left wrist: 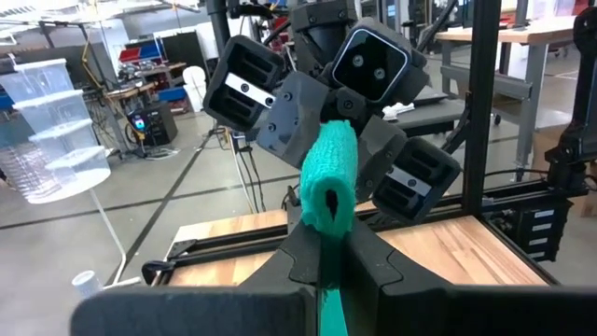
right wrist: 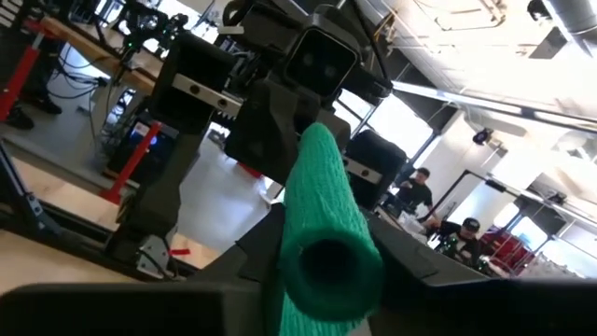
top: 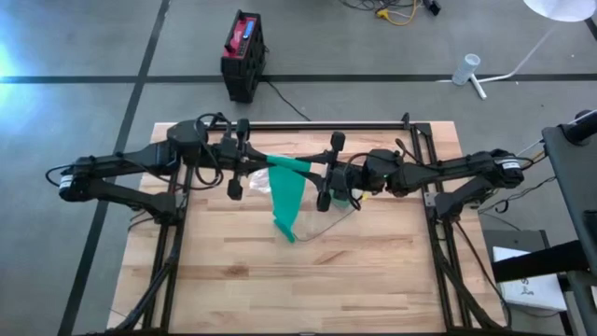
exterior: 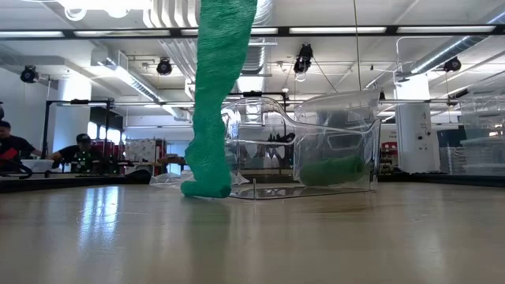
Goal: Roll bandage
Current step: Roll the dark green bandage
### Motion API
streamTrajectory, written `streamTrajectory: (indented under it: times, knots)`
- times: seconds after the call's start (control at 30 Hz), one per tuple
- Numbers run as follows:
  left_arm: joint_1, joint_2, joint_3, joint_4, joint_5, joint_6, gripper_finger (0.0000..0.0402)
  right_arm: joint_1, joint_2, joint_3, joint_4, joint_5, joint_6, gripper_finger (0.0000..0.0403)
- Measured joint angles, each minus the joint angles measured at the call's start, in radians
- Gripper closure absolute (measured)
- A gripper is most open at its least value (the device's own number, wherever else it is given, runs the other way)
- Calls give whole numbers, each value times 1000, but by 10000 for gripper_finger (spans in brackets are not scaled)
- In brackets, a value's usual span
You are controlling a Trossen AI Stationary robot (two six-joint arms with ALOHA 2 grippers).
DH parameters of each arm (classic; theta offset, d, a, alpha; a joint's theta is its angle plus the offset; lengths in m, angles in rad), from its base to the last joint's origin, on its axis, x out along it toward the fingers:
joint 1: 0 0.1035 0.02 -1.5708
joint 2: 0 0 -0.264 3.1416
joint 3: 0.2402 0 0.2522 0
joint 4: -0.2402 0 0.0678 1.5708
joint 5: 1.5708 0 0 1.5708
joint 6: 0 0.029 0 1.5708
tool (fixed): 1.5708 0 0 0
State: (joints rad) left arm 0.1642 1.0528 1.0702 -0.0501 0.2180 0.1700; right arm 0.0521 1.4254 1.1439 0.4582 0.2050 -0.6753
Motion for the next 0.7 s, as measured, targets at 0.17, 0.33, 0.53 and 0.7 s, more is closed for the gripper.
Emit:
streamTrajectory:
  times: [0.17, 0.33, 0.53, 0.7]
  knots:
    - [0, 14, 0, 9, 0, 0, 393, 0, 0, 0, -2, -2, 5, 337]
    - [0, 19, 0, 14, 0, 5, 393, 0, -1, 0, -14, -3, 12, 375]
    - [0, -3, 0, -4, -5, 79, 392, -1, -10, 0, -35, -47, 107, 394]
    - [0, -12, -1, -22, -45, 111, 392, -2, -19, 0, -58, -45, 143, 394]
